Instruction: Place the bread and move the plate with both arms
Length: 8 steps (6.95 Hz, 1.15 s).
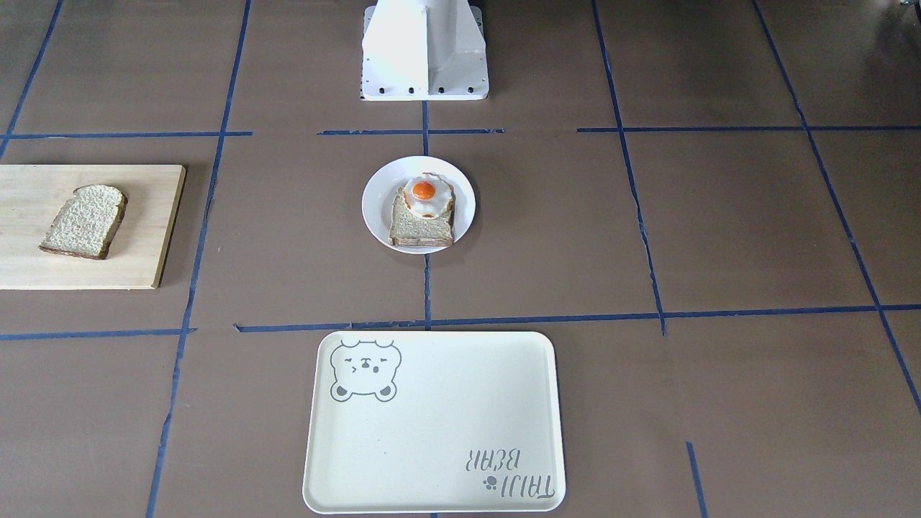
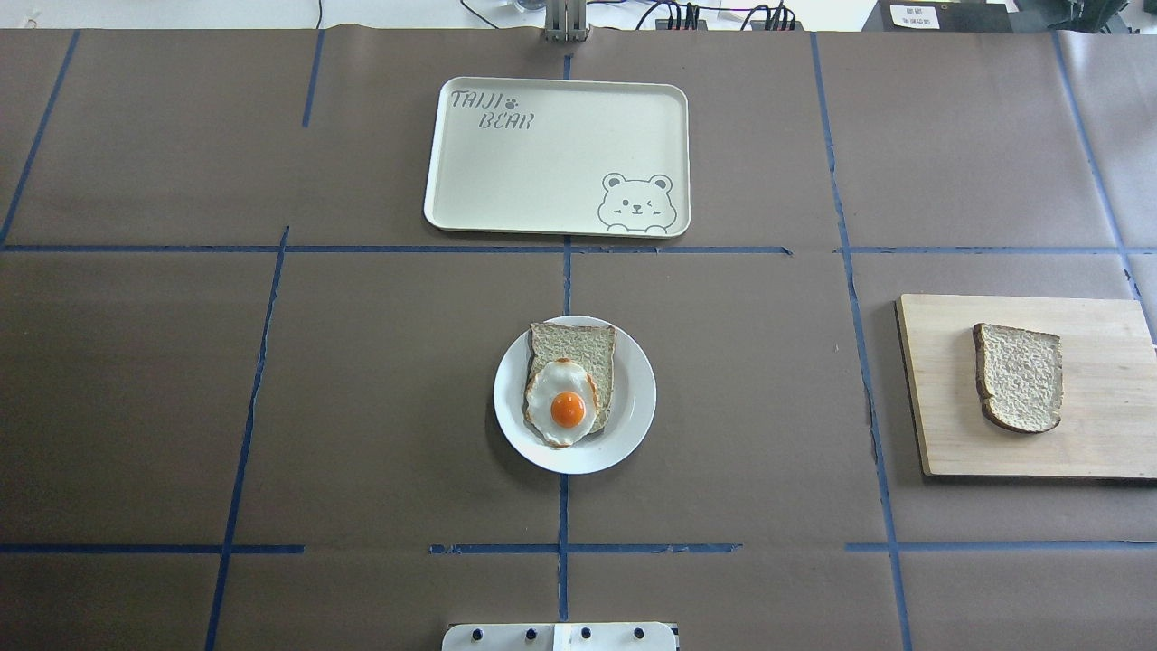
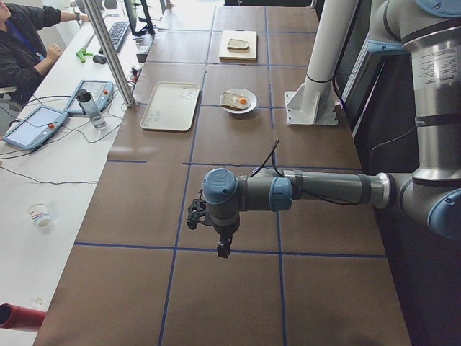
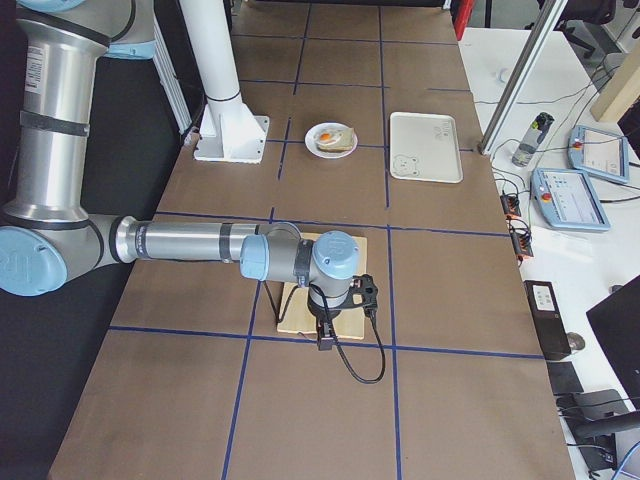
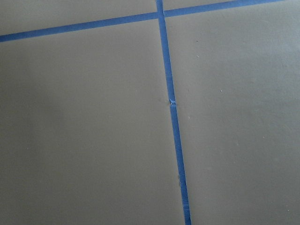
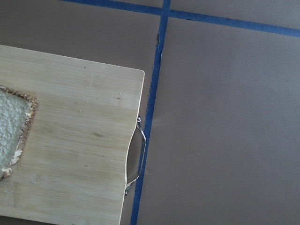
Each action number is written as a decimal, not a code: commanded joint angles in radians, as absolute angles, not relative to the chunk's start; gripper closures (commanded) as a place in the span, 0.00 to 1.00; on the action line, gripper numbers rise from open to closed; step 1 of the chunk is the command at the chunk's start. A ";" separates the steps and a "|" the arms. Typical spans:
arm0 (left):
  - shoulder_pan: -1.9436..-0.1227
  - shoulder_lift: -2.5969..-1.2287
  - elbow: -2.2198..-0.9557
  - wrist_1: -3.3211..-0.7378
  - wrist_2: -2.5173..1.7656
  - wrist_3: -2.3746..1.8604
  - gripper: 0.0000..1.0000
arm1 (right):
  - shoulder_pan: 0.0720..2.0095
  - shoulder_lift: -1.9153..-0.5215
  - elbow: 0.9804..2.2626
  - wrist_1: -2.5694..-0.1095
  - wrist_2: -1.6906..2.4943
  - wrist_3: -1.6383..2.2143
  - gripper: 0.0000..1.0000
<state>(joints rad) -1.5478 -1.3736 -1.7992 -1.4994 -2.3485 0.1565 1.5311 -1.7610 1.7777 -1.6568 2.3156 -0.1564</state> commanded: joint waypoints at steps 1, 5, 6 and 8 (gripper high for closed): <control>-1.548 -1.374 -1.799 -1.500 -2.349 0.156 0.00 | 1.532 -1.755 1.782 -1.655 2.316 -0.156 0.00; -1.548 -1.374 -1.799 -1.500 -2.352 0.155 0.00 | 1.485 -1.776 1.779 -1.503 2.435 0.010 0.00; -1.548 -1.374 -1.799 -1.502 -2.352 0.155 0.00 | 1.430 -1.811 1.778 -1.345 2.436 0.187 0.00; -1.548 -1.374 -1.801 -1.500 -2.355 0.156 0.00 | 1.260 -1.842 1.719 -0.900 2.422 0.662 0.00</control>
